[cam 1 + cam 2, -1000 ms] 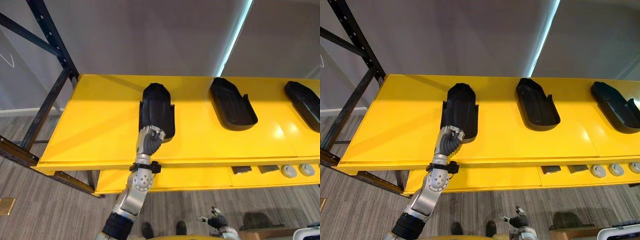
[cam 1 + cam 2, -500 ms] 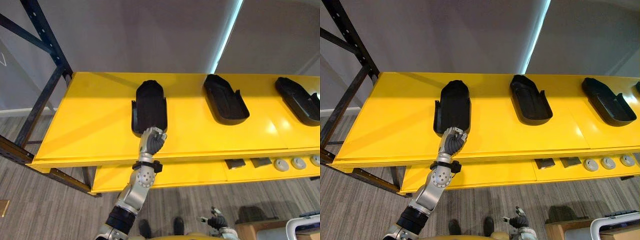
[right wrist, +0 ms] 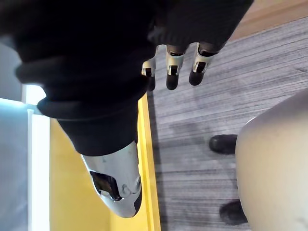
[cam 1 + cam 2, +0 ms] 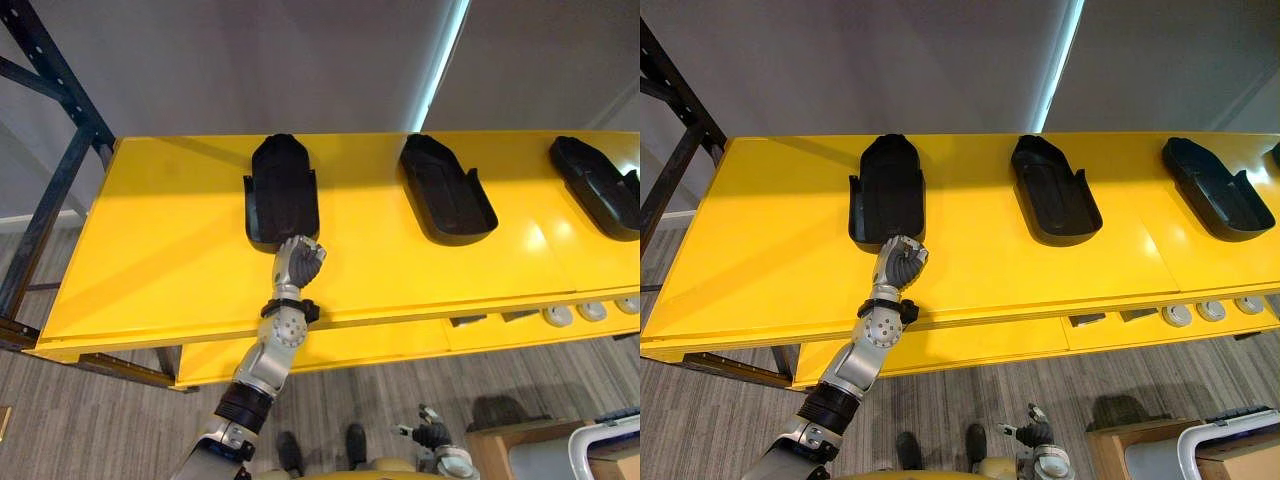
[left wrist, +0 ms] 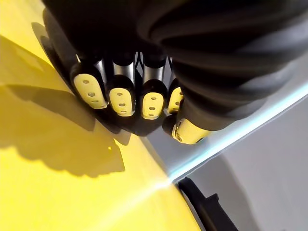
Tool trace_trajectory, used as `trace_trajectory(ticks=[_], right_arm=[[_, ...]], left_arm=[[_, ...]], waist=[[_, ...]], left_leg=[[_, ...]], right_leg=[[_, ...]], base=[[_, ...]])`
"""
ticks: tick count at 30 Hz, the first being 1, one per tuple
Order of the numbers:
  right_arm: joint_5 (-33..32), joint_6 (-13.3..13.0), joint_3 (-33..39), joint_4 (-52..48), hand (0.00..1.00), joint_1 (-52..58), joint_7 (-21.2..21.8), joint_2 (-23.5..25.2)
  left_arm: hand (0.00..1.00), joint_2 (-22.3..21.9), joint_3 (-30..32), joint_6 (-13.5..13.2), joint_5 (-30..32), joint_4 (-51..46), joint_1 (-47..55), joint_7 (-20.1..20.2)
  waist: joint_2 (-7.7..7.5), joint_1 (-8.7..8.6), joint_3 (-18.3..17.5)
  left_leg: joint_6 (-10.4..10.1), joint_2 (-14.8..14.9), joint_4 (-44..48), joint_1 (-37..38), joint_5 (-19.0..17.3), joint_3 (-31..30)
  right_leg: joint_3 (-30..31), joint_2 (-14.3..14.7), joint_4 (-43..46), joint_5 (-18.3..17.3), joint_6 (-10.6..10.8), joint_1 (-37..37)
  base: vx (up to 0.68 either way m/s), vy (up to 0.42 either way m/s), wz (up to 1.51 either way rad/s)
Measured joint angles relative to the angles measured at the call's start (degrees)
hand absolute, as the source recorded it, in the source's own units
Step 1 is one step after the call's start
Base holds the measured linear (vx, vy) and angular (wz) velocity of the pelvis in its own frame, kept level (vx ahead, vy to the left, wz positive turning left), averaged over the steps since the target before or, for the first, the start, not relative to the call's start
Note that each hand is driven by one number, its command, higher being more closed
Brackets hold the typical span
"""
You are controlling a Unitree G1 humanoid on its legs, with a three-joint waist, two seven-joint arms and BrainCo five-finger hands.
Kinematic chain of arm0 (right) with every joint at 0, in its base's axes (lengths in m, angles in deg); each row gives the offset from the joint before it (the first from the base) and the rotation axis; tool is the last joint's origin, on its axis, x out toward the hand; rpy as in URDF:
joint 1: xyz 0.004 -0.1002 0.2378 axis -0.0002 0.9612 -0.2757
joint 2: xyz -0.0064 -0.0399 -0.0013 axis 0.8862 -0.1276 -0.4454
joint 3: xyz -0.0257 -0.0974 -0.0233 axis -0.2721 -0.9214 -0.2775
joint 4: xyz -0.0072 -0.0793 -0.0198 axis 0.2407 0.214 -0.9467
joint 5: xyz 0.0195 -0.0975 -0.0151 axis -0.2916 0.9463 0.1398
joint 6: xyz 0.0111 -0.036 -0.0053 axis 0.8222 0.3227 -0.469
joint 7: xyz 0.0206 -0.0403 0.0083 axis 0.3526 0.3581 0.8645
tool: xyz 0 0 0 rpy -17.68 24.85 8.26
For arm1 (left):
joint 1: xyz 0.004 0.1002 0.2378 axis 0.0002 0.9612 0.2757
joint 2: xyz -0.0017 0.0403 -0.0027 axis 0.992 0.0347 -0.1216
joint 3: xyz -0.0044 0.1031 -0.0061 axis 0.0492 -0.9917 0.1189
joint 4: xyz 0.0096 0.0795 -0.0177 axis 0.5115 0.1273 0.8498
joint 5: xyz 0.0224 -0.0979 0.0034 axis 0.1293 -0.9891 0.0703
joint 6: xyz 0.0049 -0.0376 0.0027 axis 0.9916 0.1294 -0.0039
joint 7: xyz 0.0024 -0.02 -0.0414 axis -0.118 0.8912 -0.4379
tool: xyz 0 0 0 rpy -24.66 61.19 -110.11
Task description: Walk over and take plastic housings, then place them on the shelf
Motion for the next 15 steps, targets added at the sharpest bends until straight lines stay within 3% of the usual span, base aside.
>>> trace_trajectory(ticks=[5, 7, 12, 15], right_arm=[[-0.02, -0.13, 0.02, -0.02, 0.0, -0.01, -0.06, -0.02], [-0.04, -0.2, 0.05, 0.04, 0.0, 0.09, -0.18, -0.07], [-0.17, -0.3, 0.27, 0.31, 0.0, 0.64, -0.4, -0.21], [-0.17, -0.35, 1.11, 0.77, 0.0, 0.64, -0.89, -0.88]], left_arm=[[1.0, -0.01, -0.98, -0.03, -0.04, -3.0, 0.34, -0.04], [1.0, 0.01, -2.63, -0.49, -0.15, -11.33, 1.6, -0.1], [1.0, 0.02, -3.8, -5.96, -3.1, -29.33, 4.94, -0.53], [1.0, -0.06, 1.89, -9.27, -7.82, -38.24, 9.31, -2.55]], waist=[[-0.01, -0.27, 0.12], [0.04, -0.17, 0.38], [0.51, 0.7, 0.68], [1.41, 1.17, 0.95]], left_leg=[[-0.01, -0.06, 0.01, -0.02, -0.02, 0.04], [-0.14, -0.07, 0.02, -0.04, -0.14, -0.02], [-0.16, -0.07, 0.33, 1.05, -0.18, -0.62], [-0.28, -0.06, 0.03, 2.68, -0.43, -2.27]], right_leg=[[0.21, -0.16, 0.03, -0.01, 0.02, 0.01], [0.51, -0.17, 0.12, -0.04, 0.05, 0.0], [0.52, -0.15, 0.11, -0.07, 0.03, 1.23], [-0.63, -0.14, 0.17, -0.68, -0.31, 3.35]], base=[[0.0, 0.0, 0.0], [0.0, 0.0, 0.0], [0.0, -0.001, 0.01], [-0.03, -0.013, 0.21]])
